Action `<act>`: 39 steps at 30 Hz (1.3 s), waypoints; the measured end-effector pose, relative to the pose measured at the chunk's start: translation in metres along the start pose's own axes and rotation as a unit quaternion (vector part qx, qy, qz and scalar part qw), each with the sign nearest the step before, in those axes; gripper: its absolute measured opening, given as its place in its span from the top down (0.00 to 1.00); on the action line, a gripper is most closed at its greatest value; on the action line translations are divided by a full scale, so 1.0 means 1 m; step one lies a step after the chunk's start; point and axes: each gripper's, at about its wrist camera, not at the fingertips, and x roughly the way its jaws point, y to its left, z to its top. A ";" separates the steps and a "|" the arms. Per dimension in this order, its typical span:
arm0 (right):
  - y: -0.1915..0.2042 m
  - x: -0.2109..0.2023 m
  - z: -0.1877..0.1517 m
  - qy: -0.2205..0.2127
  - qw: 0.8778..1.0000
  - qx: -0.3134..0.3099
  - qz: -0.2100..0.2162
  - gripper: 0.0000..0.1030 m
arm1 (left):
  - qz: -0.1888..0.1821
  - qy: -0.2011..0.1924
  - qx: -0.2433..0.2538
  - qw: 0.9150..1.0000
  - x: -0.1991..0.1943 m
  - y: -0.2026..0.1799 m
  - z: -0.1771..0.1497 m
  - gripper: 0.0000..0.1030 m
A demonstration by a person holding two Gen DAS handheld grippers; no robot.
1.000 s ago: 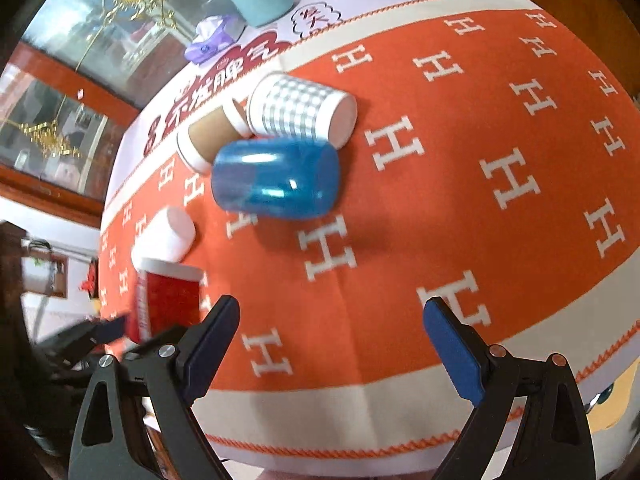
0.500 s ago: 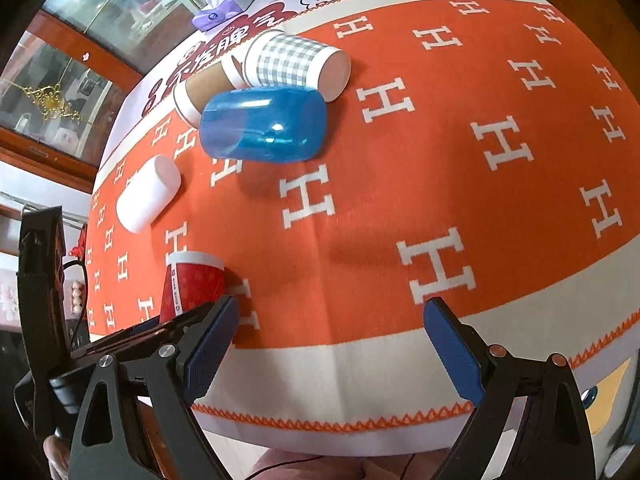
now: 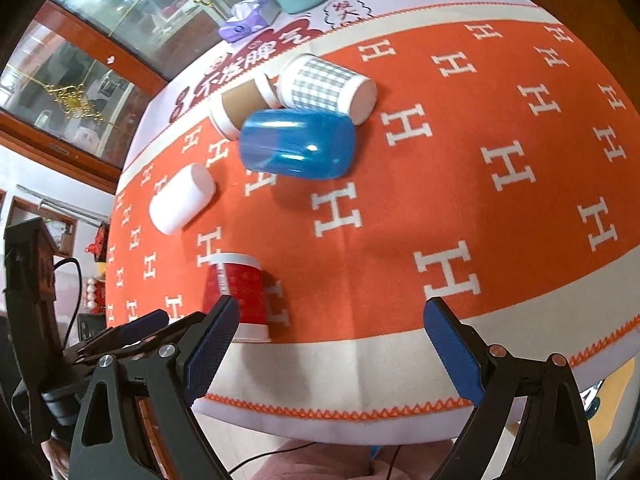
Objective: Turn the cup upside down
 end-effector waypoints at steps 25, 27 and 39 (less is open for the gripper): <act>0.062 0.084 0.010 0.113 0.992 -0.029 0.036 0.08 | 0.040 -0.054 -0.057 0.996 0.003 0.081 0.003 0.35; 0.064 0.094 0.012 0.123 0.991 -0.028 0.031 0.12 | 0.034 -0.067 -0.057 0.996 0.006 0.083 0.004 0.35; 0.074 0.134 0.013 0.155 0.987 -0.034 0.003 0.39 | 0.020 -0.055 -0.034 0.998 0.028 0.092 0.015 0.40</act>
